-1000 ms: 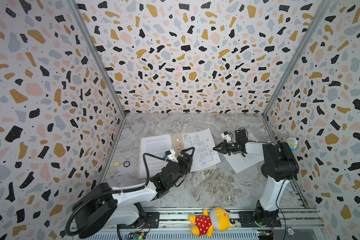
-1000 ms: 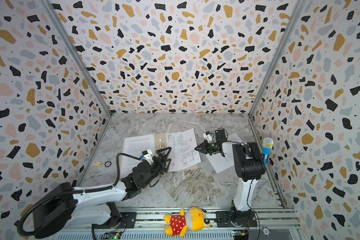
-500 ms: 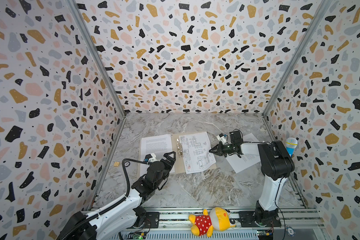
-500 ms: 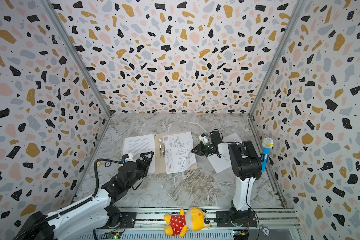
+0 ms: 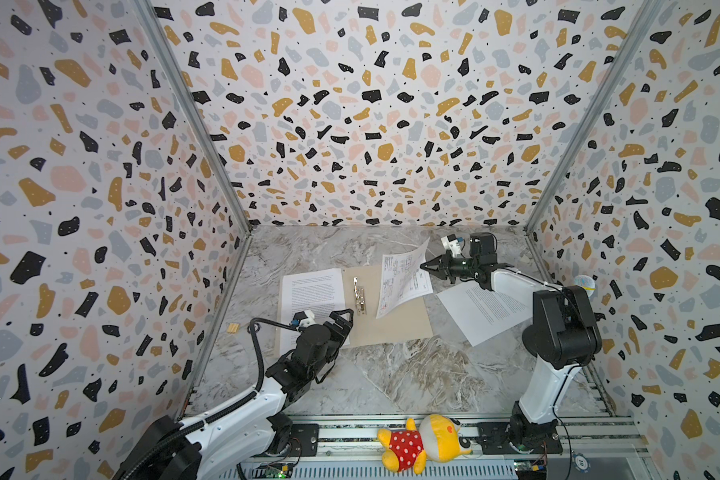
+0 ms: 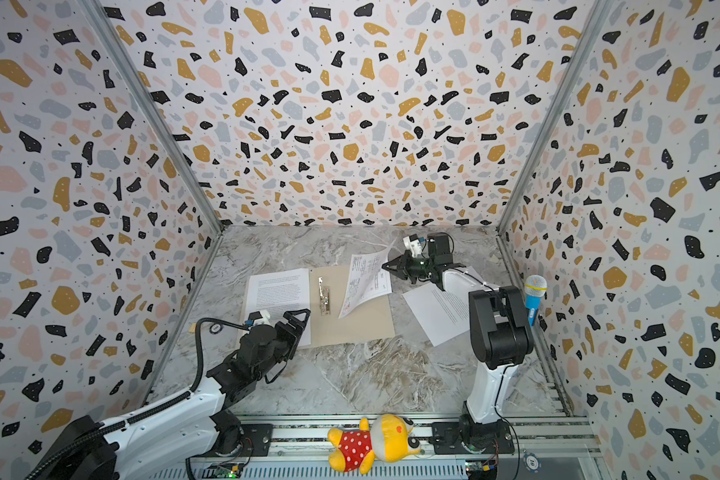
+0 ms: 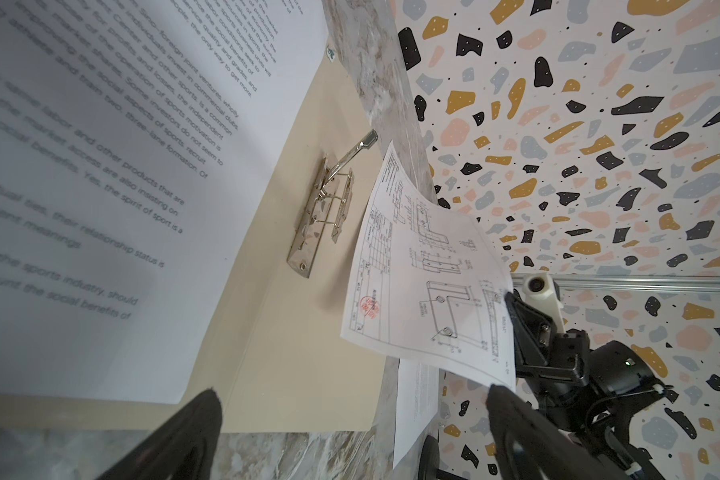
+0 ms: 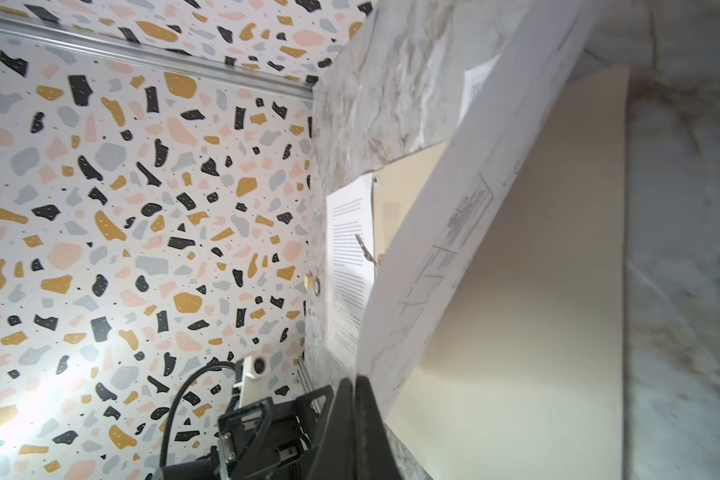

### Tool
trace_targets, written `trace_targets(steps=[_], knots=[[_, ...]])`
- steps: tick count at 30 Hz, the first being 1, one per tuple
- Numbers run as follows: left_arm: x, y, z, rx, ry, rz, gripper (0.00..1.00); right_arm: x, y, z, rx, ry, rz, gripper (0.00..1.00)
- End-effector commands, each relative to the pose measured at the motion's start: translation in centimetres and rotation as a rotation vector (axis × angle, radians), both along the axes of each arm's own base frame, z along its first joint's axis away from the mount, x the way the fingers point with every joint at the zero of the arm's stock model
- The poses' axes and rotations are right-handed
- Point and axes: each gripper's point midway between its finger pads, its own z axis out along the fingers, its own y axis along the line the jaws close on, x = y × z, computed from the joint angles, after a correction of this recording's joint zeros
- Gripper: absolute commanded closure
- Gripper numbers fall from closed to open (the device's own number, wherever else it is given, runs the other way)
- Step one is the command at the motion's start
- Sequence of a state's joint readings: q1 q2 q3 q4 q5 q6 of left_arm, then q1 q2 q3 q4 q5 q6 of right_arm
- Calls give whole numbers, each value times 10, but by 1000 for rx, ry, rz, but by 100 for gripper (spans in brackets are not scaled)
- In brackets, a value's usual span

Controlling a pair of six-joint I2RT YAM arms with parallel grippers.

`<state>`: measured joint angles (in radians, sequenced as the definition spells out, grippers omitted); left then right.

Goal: Put the files into the folder

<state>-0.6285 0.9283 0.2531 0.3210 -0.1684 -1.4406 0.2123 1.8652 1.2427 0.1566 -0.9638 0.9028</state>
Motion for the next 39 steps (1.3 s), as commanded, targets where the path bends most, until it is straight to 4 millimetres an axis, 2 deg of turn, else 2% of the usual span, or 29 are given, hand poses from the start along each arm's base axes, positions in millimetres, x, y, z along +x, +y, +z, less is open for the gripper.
trace_targets(steps=[1, 6, 13, 15, 22, 27, 31, 39], knots=[[3, -1, 8, -31, -38, 0, 0, 0, 11, 2, 57, 85, -6, 100], [2, -1, 6, -32, -35, -3, 0, -19, 10, -31, 125, 205, -74, 100], [-1, 1, 2, -41, -32, 1, 0, -63, 8, -80, 70, 268, -64, 100], [-2, 2, 3, -49, -35, 3, 0, -68, 4, -87, 45, 257, -75, 100], [-2, 2, 4, -56, -43, 4, 0, -68, -4, -109, -149, 169, -1, 100], [-1, 1, 5, -56, -46, -1, 0, -71, -3, -119, -193, 148, 75, 100], [-1, 0, 4, -60, -44, -1, 0, -71, -6, -128, -216, 147, 72, 100], [1, -1, 3, -53, -43, -2, 0, -68, -1, -128, -191, 169, 49, 100]])
